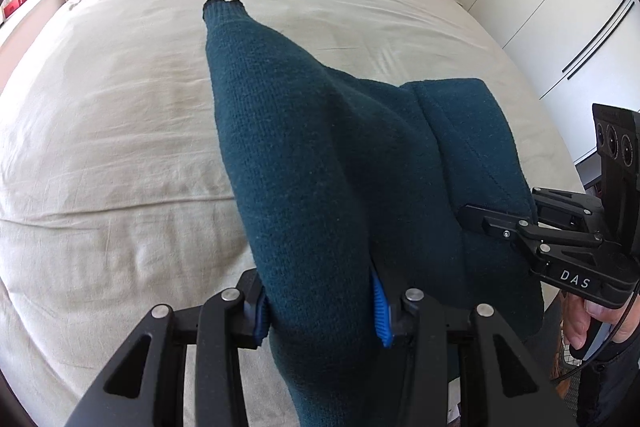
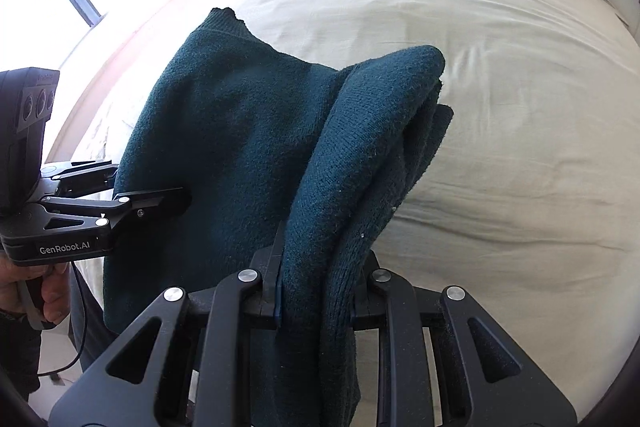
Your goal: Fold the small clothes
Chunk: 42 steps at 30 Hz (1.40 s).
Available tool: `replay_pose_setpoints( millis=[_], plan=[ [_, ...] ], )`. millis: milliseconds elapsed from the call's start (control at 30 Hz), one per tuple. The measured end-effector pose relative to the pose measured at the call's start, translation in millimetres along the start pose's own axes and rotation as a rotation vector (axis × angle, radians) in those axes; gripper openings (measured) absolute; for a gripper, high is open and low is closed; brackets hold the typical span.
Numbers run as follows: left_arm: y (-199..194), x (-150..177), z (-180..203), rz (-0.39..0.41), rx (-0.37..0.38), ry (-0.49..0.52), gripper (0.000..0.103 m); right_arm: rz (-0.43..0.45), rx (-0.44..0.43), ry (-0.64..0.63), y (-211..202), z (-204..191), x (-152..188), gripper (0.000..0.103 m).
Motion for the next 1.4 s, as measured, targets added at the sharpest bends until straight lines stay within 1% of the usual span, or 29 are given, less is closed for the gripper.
replay_pose_setpoints(
  millis=[100, 133, 200, 233, 300, 367, 400, 433, 467, 567, 633, 700, 767, 800, 833, 867, 900, 967, 1000, 1067, 1100, 1167, 1200, 1233, 1300, 1333, 1367, 1400],
  plan=[
    [22, 12, -19, -0.029, 0.006, -0.026, 0.044, -0.029, -0.016, 0.026, 24, 5, 8, 0.02],
    [32, 15, -24, -0.044, 0.013, -0.047, 0.046, -0.049, -0.029, 0.054, 36, 11, 11, 0.02],
    [45, 18, -32, -0.039, 0.03, -0.065, 0.051, -0.07, -0.044, 0.109, 59, 22, 11, 0.021],
    [46, 18, -34, -0.033, 0.048, -0.082, 0.053, -0.073, -0.071, 0.142, 68, 25, 12, 0.022],
    [47, 17, -34, -0.025, 0.064, -0.095, 0.055, -0.078, -0.112, 0.199, 73, 37, 14, 0.025],
    [46, 19, -36, -0.014, 0.06, -0.082, 0.059, -0.074, -0.115, 0.192, 73, 43, 14, 0.028],
    [45, 22, -38, -0.011, 0.061, -0.085, 0.063, -0.072, -0.114, 0.188, 73, 44, 14, 0.03],
    [46, 26, -39, -0.006, 0.065, -0.097, 0.066, -0.069, -0.113, 0.192, 75, 47, 12, 0.035],
    [49, 27, -38, 0.0, 0.078, -0.113, 0.069, -0.063, -0.118, 0.202, 75, 47, 13, 0.038],
    [48, 33, -43, 0.017, 0.107, -0.138, 0.069, -0.047, -0.179, 0.258, 70, 59, 14, 0.043],
    [41, 35, -44, 0.031, 0.103, -0.143, 0.07, -0.027, -0.181, 0.277, 61, 69, 13, 0.045],
    [32, 37, -44, 0.055, 0.083, -0.138, 0.07, 0.003, -0.171, 0.286, 46, 76, 17, 0.045],
    [21, 39, -46, 0.091, 0.049, -0.133, 0.069, 0.038, -0.153, 0.311, 27, 79, 29, 0.045],
    [12, 40, -47, 0.115, 0.028, -0.134, 0.069, 0.058, -0.143, 0.329, 17, 85, 30, 0.045],
    [3, 40, -46, 0.145, 0.012, -0.133, 0.069, 0.083, -0.136, 0.348, 9, 87, 38, 0.045],
    [-5, 39, -42, 0.178, 0.01, -0.126, 0.069, 0.113, -0.145, 0.358, -4, 90, 38, 0.047],
    [-14, 37, -36, 0.21, 0.02, -0.114, 0.069, 0.146, -0.176, 0.36, -16, 87, 36, 0.047],
    [-26, 31, -24, 0.266, 0.059, -0.091, 0.069, 0.188, -0.305, 0.359, -37, 73, 34, 0.047],
    [-28, 29, -18, 0.28, 0.08, -0.083, 0.071, 0.191, -0.377, 0.358, -40, 65, 31, 0.047],
    [-23, 25, -12, 0.276, 0.1, -0.077, 0.071, 0.18, -0.481, 0.368, -34, 50, 27, 0.047],
    [-16, 24, -11, 0.269, 0.102, -0.079, 0.071, 0.169, -0.513, 0.377, -29, 48, 28, 0.047],
    [0, 23, -10, 0.249, 0.12, -0.087, 0.071, 0.123, -0.555, 0.409, -2, 45, 33, 0.047],
    [5, 24, -13, 0.246, 0.115, -0.089, 0.071, 0.095, -0.551, 0.439, 11, 50, 39, 0.047],
    [9, 25, -15, 0.245, 0.121, -0.09, 0.071, 0.072, -0.543, 0.463, 23, 56, 47, 0.042],
    [15, 25, -17, 0.25, 0.14, -0.092, 0.072, 0.084, -0.587, 0.495, 33, 67, 55, 0.03],
    [16, 26, -19, 0.256, 0.149, -0.09, 0.072, 0.093, -0.623, 0.525, 36, 73, 58, 0.027],
    [16, 26, -20, 0.259, 0.161, -0.091, 0.072, 0.103, -0.66, 0.557, 34, 79, 61, 0.028],
    [15, 28, -22, 0.261, 0.171, -0.095, 0.072, 0.109, -0.669, 0.573, 32, 83, 62, 0.028]
  ],
)
Point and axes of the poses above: each gripper's, at about its wrist camera, not at the fingertips, and y roughly the way its jaws point, z to its right, x to its underside, the point moved 9 cm from there along y, roughly the way its jaws point, and after that the axes turned 1 degree about x, right-handed, at the moved point
